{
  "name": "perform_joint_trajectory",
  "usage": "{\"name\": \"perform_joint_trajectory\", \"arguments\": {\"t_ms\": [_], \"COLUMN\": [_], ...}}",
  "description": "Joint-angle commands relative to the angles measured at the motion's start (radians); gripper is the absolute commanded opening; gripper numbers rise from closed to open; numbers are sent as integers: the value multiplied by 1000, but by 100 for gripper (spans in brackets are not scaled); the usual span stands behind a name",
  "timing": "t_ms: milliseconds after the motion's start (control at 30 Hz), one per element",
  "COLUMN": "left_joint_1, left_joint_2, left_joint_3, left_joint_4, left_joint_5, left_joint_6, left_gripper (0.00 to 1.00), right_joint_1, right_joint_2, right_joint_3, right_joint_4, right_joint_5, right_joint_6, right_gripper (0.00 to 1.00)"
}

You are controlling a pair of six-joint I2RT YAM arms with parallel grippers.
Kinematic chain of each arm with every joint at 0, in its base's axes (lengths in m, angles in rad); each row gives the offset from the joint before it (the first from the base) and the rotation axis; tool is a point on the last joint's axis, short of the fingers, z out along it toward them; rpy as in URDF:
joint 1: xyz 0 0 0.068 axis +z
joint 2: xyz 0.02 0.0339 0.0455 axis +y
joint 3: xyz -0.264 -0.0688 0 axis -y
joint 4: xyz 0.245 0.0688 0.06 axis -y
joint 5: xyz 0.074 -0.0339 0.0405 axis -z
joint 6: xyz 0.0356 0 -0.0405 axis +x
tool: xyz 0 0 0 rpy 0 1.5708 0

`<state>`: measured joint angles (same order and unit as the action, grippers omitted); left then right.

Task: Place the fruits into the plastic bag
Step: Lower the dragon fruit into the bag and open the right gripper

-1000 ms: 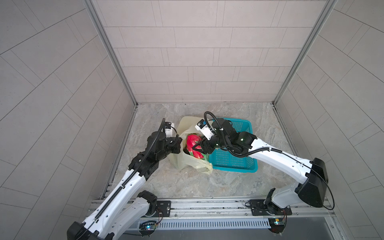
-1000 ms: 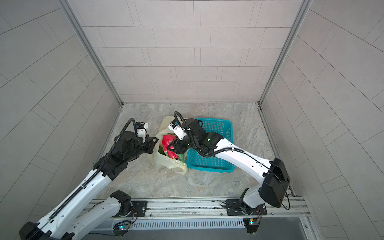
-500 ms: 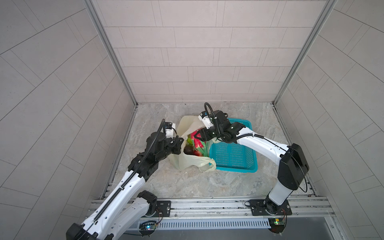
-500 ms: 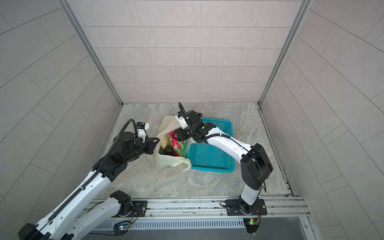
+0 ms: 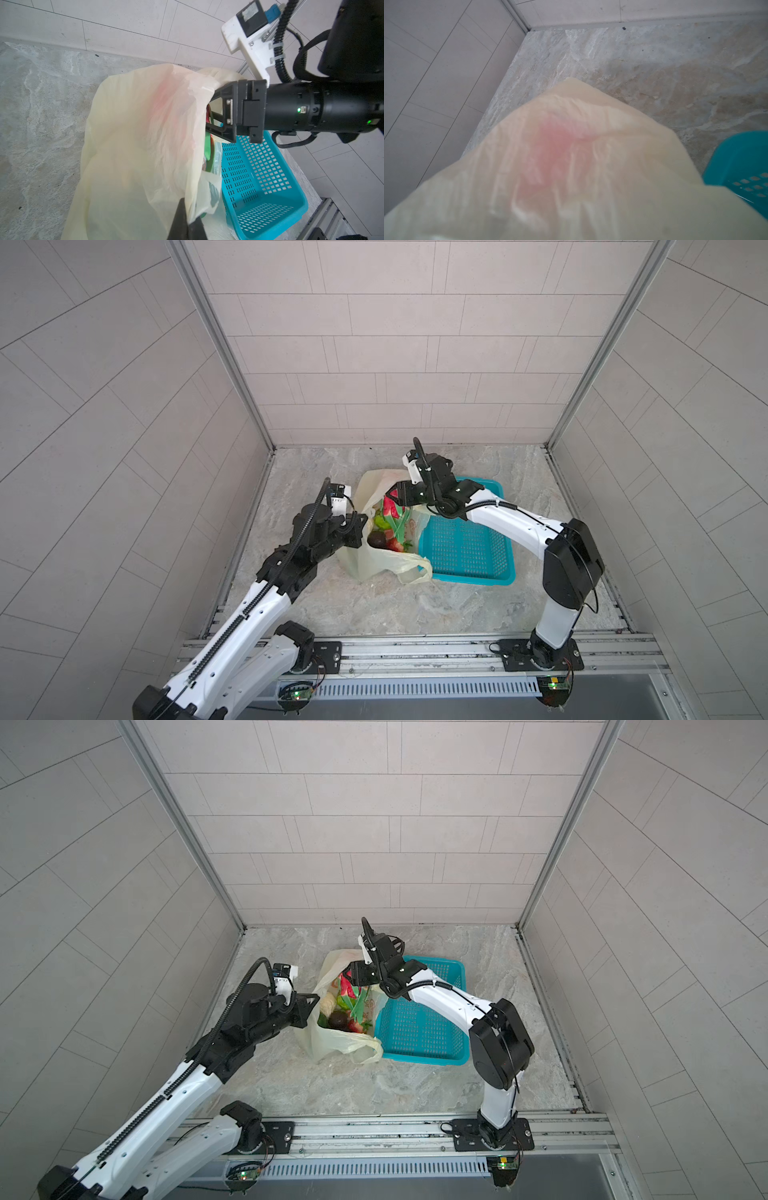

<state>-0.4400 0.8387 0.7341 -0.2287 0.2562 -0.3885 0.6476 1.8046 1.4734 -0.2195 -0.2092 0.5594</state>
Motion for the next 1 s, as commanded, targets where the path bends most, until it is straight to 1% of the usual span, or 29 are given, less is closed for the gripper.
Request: {"name": "perform_joint_trajectory", "arguments": {"t_ms": [0, 67, 100, 167, 200, 267, 333, 533, 667, 733, 833, 967], "left_joint_1": [-5, -5, -5, -5, -5, -5, -5, -5, -4, -5, -5, -4], "left_joint_2": [3, 6, 11, 18, 21, 29, 37, 69, 88, 91, 90, 86], "left_joint_3": [-6, -4, -1, 1, 2, 2, 1, 0, 1, -1, -3, -2], "left_joint_4": [28, 29, 29, 24, 22, 22, 19, 10, 13, 13, 14, 2], "left_joint_5": [-40, -57, -60, -72, -78, -86, -92, -123, -139, -143, -142, -149], "left_joint_6": [-13, -22, -28, -37, -44, -49, -51, -62, -76, -77, -74, -67], "left_gripper": [0, 0, 0, 0, 0, 0, 0, 0, 0, 0, 0, 0], "right_joint_1": [-1, -2, 0, 0, -2, -1, -2, -1, -2, -2, -10, -50], "right_joint_2": [18, 40, 49, 60, 61, 52, 31, -47, -141, -195, -289, -438], "right_joint_3": [36, 59, 70, 90, 99, 108, 104, 82, -5, -58, -154, -309], "right_joint_4": [85, 63, 50, 29, 16, -4, -14, -84, -86, -86, -84, -91], "right_joint_5": [121, 164, 177, 177, 165, 143, 123, 52, -8, -14, 19, 133], "right_joint_6": [66, 65, 61, 43, 31, 5, -19, -97, -141, -151, -150, -106], "right_gripper": [23, 28, 34, 59, 70, 83, 99, 99, 98, 98, 97, 96]}}
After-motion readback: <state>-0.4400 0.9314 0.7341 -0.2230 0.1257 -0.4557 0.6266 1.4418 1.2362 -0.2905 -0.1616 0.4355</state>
